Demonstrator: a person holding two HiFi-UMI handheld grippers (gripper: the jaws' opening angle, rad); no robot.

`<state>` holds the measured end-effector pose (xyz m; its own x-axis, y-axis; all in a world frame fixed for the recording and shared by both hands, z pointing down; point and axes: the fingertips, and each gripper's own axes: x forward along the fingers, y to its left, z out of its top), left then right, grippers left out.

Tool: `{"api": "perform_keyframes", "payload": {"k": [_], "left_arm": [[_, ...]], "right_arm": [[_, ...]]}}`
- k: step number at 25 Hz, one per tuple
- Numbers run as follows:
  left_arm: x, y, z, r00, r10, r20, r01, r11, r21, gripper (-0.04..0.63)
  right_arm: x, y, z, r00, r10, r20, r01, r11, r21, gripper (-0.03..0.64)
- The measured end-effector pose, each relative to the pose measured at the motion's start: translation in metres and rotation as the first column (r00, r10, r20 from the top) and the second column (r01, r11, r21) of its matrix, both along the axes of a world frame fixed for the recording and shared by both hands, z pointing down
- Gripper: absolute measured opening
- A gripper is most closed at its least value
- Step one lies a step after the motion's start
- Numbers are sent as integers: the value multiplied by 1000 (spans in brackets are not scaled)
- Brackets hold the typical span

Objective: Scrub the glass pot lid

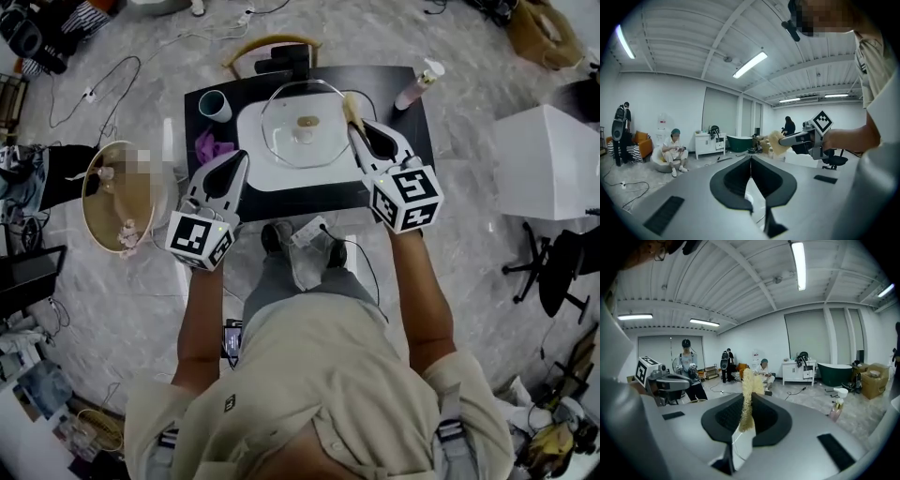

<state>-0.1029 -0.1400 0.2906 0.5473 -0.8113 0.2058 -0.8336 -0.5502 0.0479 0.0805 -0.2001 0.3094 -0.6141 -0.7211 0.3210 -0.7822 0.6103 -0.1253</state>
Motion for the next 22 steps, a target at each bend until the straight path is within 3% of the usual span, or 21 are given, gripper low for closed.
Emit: {"api": "perform_keyframes", "payload": {"k": [14,22], "left_arm": [[-66,-52,105,997,-66,-31,61,989,-131,15],[-94,-68,135,993,-91,-69,79,984,-159,15]], "right_arm": [[-62,-91,155,983,59,-173,-70,996,-59,44],[-100,-129,236,946,35,-322,-56,997,-56,44]]}}
